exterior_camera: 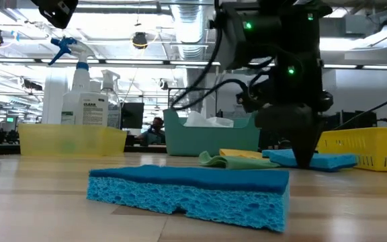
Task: Pick & Place Kitchen Items
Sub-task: Put the blue sponge into the right yellow bin
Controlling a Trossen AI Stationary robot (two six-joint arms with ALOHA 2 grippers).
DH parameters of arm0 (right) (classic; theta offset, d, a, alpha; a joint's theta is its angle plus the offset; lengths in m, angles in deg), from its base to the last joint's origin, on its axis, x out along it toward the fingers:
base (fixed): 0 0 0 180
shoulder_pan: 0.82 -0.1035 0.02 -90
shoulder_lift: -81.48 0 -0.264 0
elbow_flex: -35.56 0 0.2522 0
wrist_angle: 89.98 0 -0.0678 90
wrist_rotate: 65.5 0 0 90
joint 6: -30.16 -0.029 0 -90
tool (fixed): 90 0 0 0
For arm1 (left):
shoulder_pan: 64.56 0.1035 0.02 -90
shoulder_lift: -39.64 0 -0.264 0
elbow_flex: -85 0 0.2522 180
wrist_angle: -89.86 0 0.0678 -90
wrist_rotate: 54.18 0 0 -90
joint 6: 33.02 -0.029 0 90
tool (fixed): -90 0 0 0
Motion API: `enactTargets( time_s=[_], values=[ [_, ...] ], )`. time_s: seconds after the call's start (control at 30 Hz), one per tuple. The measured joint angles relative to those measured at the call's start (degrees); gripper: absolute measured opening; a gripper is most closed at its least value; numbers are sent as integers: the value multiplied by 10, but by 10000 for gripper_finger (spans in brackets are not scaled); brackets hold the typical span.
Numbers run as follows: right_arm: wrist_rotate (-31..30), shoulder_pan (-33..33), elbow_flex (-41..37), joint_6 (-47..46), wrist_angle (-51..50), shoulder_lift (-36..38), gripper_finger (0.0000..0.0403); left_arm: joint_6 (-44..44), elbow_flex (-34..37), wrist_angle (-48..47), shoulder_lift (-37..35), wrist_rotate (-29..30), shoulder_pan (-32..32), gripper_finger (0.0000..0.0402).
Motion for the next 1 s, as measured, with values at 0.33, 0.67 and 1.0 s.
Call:
enactTargets(
  time_s=[0.33, 0.67, 1.0],
  values=[
    [-12, -27, 69, 1, -40, 1, 1, -1, 0, 0, 0, 1, 0, 122],
    [-63, -34, 166, -36, -223, 2, 0, -1, 0, 0, 0, -1, 0, 122],
    [-58, -45, 155, -149, -295, 113, 0, -1, 0, -12, 0, -8, 0, 122]
  ],
)
